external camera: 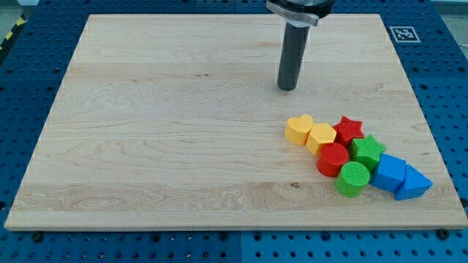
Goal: Point your arm at the center right
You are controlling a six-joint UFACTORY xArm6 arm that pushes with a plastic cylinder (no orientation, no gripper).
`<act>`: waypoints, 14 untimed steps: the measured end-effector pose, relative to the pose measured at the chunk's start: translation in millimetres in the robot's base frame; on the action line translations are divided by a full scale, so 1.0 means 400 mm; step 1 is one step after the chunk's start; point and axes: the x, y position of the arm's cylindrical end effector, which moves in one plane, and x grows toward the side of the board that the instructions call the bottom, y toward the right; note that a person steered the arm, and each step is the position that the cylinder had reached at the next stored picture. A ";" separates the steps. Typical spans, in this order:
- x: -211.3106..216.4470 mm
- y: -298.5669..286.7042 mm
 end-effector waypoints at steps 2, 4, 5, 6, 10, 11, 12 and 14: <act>0.002 0.000; 0.139 -0.131; 0.288 -0.231; 0.325 -0.232; -0.056 -0.061; -0.072 0.189; -0.060 0.412; -0.014 0.513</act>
